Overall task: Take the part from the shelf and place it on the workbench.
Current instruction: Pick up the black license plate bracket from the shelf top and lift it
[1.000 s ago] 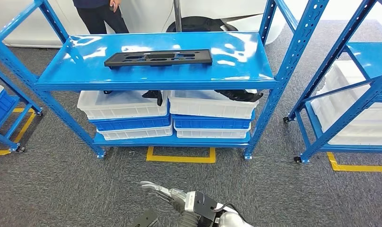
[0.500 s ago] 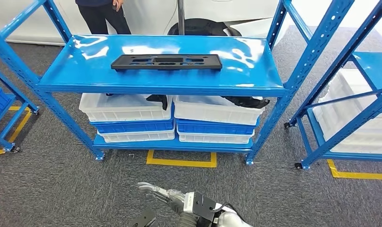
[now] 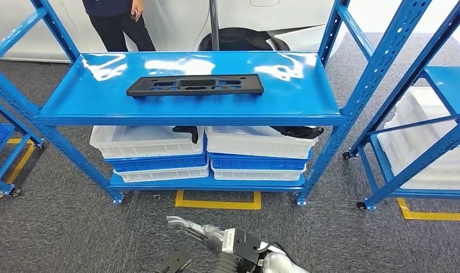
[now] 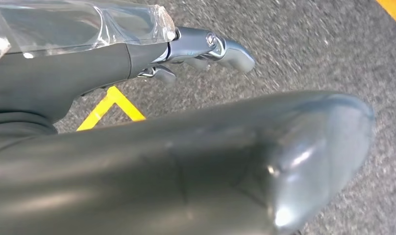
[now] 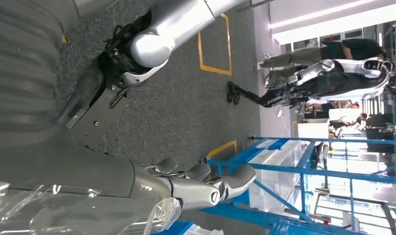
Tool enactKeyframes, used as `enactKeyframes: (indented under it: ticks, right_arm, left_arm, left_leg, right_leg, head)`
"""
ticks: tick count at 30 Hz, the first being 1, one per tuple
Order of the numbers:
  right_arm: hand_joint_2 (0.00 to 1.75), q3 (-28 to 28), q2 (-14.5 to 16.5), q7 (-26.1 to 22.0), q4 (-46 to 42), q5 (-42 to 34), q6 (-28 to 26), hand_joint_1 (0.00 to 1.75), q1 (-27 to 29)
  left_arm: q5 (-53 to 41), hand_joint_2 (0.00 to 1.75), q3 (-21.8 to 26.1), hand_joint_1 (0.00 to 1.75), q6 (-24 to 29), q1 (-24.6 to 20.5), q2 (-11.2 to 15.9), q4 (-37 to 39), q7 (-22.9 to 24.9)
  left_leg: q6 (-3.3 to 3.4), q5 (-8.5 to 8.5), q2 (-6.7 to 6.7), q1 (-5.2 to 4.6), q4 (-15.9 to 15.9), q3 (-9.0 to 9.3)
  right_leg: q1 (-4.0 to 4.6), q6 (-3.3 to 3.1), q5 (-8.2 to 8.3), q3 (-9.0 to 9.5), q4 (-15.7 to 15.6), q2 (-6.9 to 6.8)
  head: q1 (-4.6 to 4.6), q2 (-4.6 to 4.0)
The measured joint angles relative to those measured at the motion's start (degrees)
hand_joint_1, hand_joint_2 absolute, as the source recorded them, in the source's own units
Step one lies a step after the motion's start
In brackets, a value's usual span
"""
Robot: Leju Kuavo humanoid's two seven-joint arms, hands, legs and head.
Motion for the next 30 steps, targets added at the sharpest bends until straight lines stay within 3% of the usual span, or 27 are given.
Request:
enactKeyframes:
  ticks: [1, 2, 3, 5, 6, 7, 11, 13, 15, 16, 17, 18, 20, 22, 24, 27, 28, 30]
  right_arm:
    - [1.75, 0.0, 0.0, 0.0, 0.0, 0.0, 0.0, 0.0, 0.1]
    - [1.75, 0.0, 0.0, 0.0, 0.0, 0.0, 0.0, 0.0, 0.2]
    - [1.75, 0.0, 0.0, 0.0, 0.0, 0.0, 0.0, 0.0, 0.2]
    - [1.75, 0.0, 0.0, 0.0, 0.0, 0.0, 0.0, 0.0, 0.2]
    - [1.75, 0.0, 0.0, 0.0, 0.0, 0.0, 0.0, 0.0, 0.2]
    - [1.75, 0.0, 0.0, 0.0, 0.0, 0.0, 0.0, 0.0, 0.1]
    - [1.75, 0.0, 0.0, 0.0, -0.1, 0.0, 0.0, 0.0, 0.1]
    - [1.75, 0.0, 0.0, 0.0, -0.2, 0.0, 0.0, 0.0, 0.0]
    - [1.75, 0.0, 0.0, 0.0, -0.3, 0.0, 0.0, 0.0, 0.1]
    - [1.75, 0.0, 0.0, 0.0, -0.3, 0.0, 0.0, 0.0, 0.2]
    - [1.75, 0.0, -0.1, 0.0, -0.3, 0.0, 0.0, 0.0, 0.2]
    - [1.75, 0.0, -0.1, 0.0, -0.3, 0.0, 0.0, 0.0, 0.2]
    - [1.75, 0.0, -0.1, 0.0, -0.3, 0.0, 0.0, 0.0, 0.2]
    - [1.75, 0.0, -0.1, 0.0, -0.3, 0.0, 0.0, 0.0, 0.1]
    - [1.75, 0.0, -0.2, 0.0, -0.3, 0.0, 0.0, 0.0, 0.1]
    - [1.75, 0.0, -0.1, 0.0, -0.5, 0.0, 0.0, 0.0, 0.0]
    - [1.75, 0.0, -0.1, 0.0, -0.5, 0.0, 0.0, 0.0, 0.0]
    - [1.75, 0.0, -0.1, 0.1, -0.5, 0.0, 0.0, 0.0, 0.0]
  left_arm:
    - [0.0, 0.0, 0.0, 0.0, 0.0, 0.1, 0.0, 0.0, 0.0]
    - [0.0, 0.0, 0.0, 0.0, 0.0, 0.2, 0.0, 0.0, 0.0]
    - [0.0, 0.0, 0.0, 0.0, 0.0, 0.3, 0.1, 0.0, 0.0]
    - [0.0, 0.0, 0.0, 0.0, 0.0, 0.3, 0.1, 0.0, 0.0]
    - [0.0, 0.0, 0.0, 0.0, 0.0, 0.2, 0.0, 0.0, 0.0]
    - [0.0, 0.0, 0.0, 0.0, 0.0, 0.3, 0.0, 0.0, 0.0]
    - [0.0, 0.0, 0.0, 0.0, -0.1, 0.3, 0.0, 0.0, 0.0]
    - [0.0, 0.0, 0.0, 0.0, 0.0, 0.2, 0.0, -0.1, 0.0]
    - [0.0, 0.0, 0.0, 0.0, 0.0, 0.2, 0.0, -0.1, 0.0]
    - [0.0, 0.0, 0.0, 0.0, 0.0, 0.2, 0.0, -0.1, 0.0]
    - [0.0, 0.0, 0.0, 0.0, 0.0, 0.3, 0.0, -0.1, 0.0]
    - [0.0, 0.0, 0.0, 0.0, 0.0, 0.3, 0.0, -0.1, 0.0]
    - [0.0, 0.0, 0.0, 0.0, -0.1, 0.3, 0.0, -0.1, 0.0]
    - [0.0, 0.0, 0.0, 0.0, -0.1, 0.2, -0.1, -0.1, 0.0]
    - [0.0, 0.0, 0.0, 0.0, -0.2, 0.1, -0.1, -0.1, 0.0]
    - [0.0, 0.0, -0.1, 0.0, -0.3, 0.0, -0.1, -0.1, 0.0]
    - [0.0, 0.0, -0.1, 0.0, -0.3, 0.0, -0.1, -0.2, 0.0]
    - [0.0, 0.0, -0.1, 0.0, -0.4, 0.0, -0.1, -0.2, 0.0]
  left_leg:
    - [-0.42, -0.39, 0.0, 0.31, 1.9, -1.59]
    - [-0.8, 0.51, 0.02, 0.59, 1.5, -2.06]
    - [-1.2, 2.56, 0.04, 0.88, -1.3, -1.36]
    - [-1.91, 7.37, 0.05, 1.35, -9.8, 1.72]
    - [-1.87, 8.41, 0.07, 1.39, -12.9, 2.89]
    - [-1.52, 8.91, 0.06, 1.32, -14.6, 3.57]
    - [0.76, 8.8, -0.03, 0.83, -14.8, 4.19]
    - [1.57, 8.51, -0.04, 0.86, -14.9, 4.71]
    - [2.16, 7.97, -0.05, 0.64, -14.9, 5.21]
    - [2.32, 7.68, -0.09, 0.5, -14.9, 5.5]
    - [2.4, 7.37, -0.16, 0.35, -14.9, 5.86]
    - [2.41, 7.01, -0.27, 0.23, -14.9, 6.34]
    - [2.27, 6.18, -0.46, 0.07, -14.9, 7.36]
    - [1.82, 5.35, -0.59, -0.12, -14.9, 7.81]
    - [1.18, 4.82, -0.63, -0.07, -15.1, 7.89]
    - [0.23, 3.53, -0.44, 0.2, -13.3, 7.7]
    - [-0.07, 2.26, -0.36, 0.27, -10.4, 6.37]
    - [-0.58, -0.79, -0.29, 0.49, -1.9, 1.51]
  right_leg:
    - [-0.16, 0.2, -0.2, 0.12, 0.0, 0.03]
    - [-0.37, 0.47, -0.43, 0.33, 0.0, 0.07]
    - [-0.63, 0.81, -0.69, 0.65, 0.1, 0.1]
    - [-1.05, 1.64, -1.29, 1.41, 0.1, 0.12]
    - [-1.12, 2.06, -1.56, 1.61, 0.2, 0.14]
    - [-1.08, 2.48, -1.81, 1.69, 0.2, 0.16]
    - [-1.37, 3.76, -2.98, 1.52, 1.2, 0.16]
    - [-1.47, 4.05, -5.54, -1.15, 6.8, 0.1]
    - [-1.36, 4.1, -8.58, -6.23, 15.6, 0.1]
    - [-1.29, 4.04, -8.97, -8.35, 18.6, 0.1]
    - [-1.22, 3.88, -8.15, -9.43, 19.3, 0.1]
    - [-1.13, 3.6, -6.15, -9.2, 17.4, 0.11]
    - [-0.68, 2.58, -0.88, -6.1, 8.9, 0.14]
    - [-0.14, 1.89, 1.57, -3.42, 2.4, 0.06]
    - [0.25, 1.8, 1.2, -2.85, 1.0, 0.02]
    - [-0.25, 1.25, 0.83, -1.86, 0.3, 0.13]
    - [-0.49, 1.02, 0.62, -1.38, 0.1, 0.1]
    - [-0.58, 0.72, -0.08, -0.61, 0.1, 0.08]
  head:
    - [-0.02, 0.0]
    - [-0.02, 0.0]
    - [-0.02, 0.0]
    - [-0.03, 0.0]
    - [-0.04, 0.01]
    - [-0.02, 0.0]
    - [0.14, 0.0]
    - [0.22, 0.0]
    - [0.26, 0.0]
    - [0.26, 0.0]
    - [0.26, 0.0]
    - [0.26, 0.0]
    - [0.26, 0.0]
    - [0.23, 0.01]
    - [0.23, 0.01]
    - [0.22, 0.01]
    - [0.16, 0.01]
    - [0.03, 0.0]
